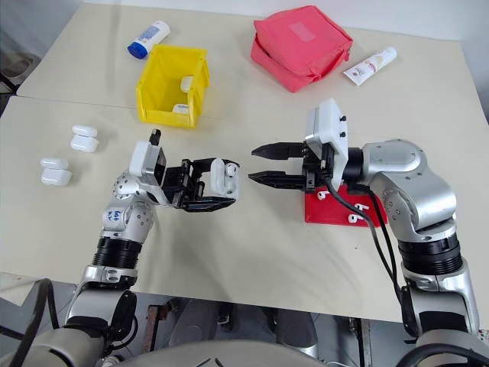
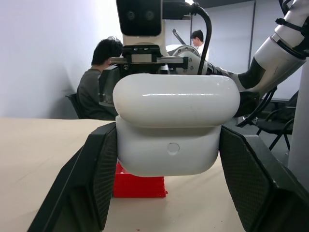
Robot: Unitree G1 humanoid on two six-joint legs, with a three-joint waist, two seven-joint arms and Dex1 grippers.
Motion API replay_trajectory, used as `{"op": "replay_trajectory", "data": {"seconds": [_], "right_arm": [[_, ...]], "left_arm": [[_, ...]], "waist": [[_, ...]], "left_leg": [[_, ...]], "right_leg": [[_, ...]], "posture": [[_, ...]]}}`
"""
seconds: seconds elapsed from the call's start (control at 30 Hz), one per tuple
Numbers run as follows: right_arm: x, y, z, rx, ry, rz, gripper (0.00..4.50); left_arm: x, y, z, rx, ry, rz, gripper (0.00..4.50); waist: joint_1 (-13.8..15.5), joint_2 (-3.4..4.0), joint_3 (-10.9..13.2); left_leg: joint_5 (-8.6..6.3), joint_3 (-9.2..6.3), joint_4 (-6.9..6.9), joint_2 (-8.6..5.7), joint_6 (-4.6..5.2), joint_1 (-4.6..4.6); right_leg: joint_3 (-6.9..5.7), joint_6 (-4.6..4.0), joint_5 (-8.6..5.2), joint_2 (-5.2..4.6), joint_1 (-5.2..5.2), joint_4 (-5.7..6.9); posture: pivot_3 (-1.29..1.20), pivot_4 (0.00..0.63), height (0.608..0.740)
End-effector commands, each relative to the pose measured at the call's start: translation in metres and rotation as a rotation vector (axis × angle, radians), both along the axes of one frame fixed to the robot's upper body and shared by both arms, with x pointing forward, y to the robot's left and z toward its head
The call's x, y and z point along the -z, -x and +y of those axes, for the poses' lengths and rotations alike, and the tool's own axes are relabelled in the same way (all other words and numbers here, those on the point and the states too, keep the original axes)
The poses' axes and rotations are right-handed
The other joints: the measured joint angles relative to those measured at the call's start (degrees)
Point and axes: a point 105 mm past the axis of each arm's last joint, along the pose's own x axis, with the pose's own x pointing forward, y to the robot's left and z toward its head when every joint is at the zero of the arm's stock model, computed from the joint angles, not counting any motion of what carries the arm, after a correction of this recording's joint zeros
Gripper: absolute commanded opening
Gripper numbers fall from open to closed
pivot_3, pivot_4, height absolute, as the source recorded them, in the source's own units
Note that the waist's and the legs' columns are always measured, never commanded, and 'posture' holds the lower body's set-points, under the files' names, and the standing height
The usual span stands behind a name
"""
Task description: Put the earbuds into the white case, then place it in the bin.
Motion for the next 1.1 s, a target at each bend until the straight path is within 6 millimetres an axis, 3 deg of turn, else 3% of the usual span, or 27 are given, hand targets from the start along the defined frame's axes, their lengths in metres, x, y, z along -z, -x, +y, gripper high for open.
{"op": "replay_trajectory", "data": {"seconds": [0.03, 0.13, 0.27, 0.43, 0.47, 0.83, 1.0, 1.1], "right_arm": [[-0.012, -0.006, -0.026, 0.132, 0.002, -0.051, 2.10], [-0.011, -0.009, -0.057, 0.273, 0.032, -0.048, 2.10], [0.001, 0.002, -0.099, 0.444, 0.077, -0.004, 2.10], [0.013, 0.019, -0.133, 0.593, 0.084, 0.031, 3.32], [0.015, 0.022, -0.139, 0.622, 0.083, 0.038, 3.32], [0.036, 0.039, -0.171, 0.744, 0.182, 0.119, 3.32], [0.038, 0.046, -0.190, 0.792, 0.241, 0.150, 4.47], [0.036, 0.046, -0.193, 0.798, 0.251, 0.139, 4.47]], "left_arm": [[-0.004, -0.001, 0.000, -0.009, 0.002, -0.033, 2.81], [-0.003, -0.001, 0.002, -0.014, -0.009, -0.037, 2.81], [-0.002, -0.002, 0.005, -0.026, -0.010, -0.033, 2.81], [0.001, -0.005, 0.004, -0.031, -0.008, -0.029, 2.81], [0.001, -0.005, 0.003, -0.031, -0.005, -0.029, 2.81], [0.002, -0.006, 0.001, -0.027, -0.001, -0.028, 2.81], [0.003, -0.005, 0.002, -0.033, 0.000, -0.028, 2.81], [0.003, -0.005, 0.003, -0.037, 0.001, -0.028, 2.81]], "waist": [[0.1, 0.00, 0.0], [0.4, 0.00, 0.0], [0.7, 0.00, 0.0], [1.2, 0.00, 0.0], [1.2, 0.00, 0.0], [1.5, 0.01, 0.0], [1.5, 0.02, 0.0], [1.4, 0.02, 0.0]], "left_leg": [[0.00, 0.00, 0.00, 0.00, 0.00, 0.00], [0.00, -0.02, 0.00, -0.02, 0.00, -0.03], [-0.01, -0.05, -0.01, -0.04, 0.02, -0.10], [-0.01, -0.02, 0.00, -0.01, 0.01, -0.09], [-0.01, -0.02, 0.01, 0.00, 0.01, -0.08], [0.00, 0.00, 0.00, -0.03, 0.01, -0.01], [-0.01, -0.01, 0.00, -0.04, 0.01, -0.01], [0.00, 0.00, 0.00, -0.03, 0.01, 0.00]], "right_leg": [[0.00, 0.00, 0.00, 0.00, 0.00, 0.00], [-0.02, 0.00, 0.00, -0.02, 0.01, -0.02], [-0.07, 0.00, 0.00, -0.03, 0.00, -0.07], [-0.06, 0.00, 0.00, 0.02, 0.00, -0.06], [-0.06, 0.00, 0.00, 0.04, 0.00, -0.05], [-0.03, 0.00, 0.00, 0.04, 0.05, -0.03], [-0.03, 0.01, 0.00, 0.04, 0.07, -0.05], [-0.03, 0.01, 0.00, 0.05, 0.08, -0.05]], "posture": [[0.00, 0.150, 0.740], [0.00, 0.150, 0.740], [0.00, 0.150, 0.740], [0.00, 0.150, 0.740], [0.00, 0.150, 0.740], [0.00, 0.150, 0.740], [0.00, 0.150, 0.740], [0.00, 0.150, 0.740]]}}
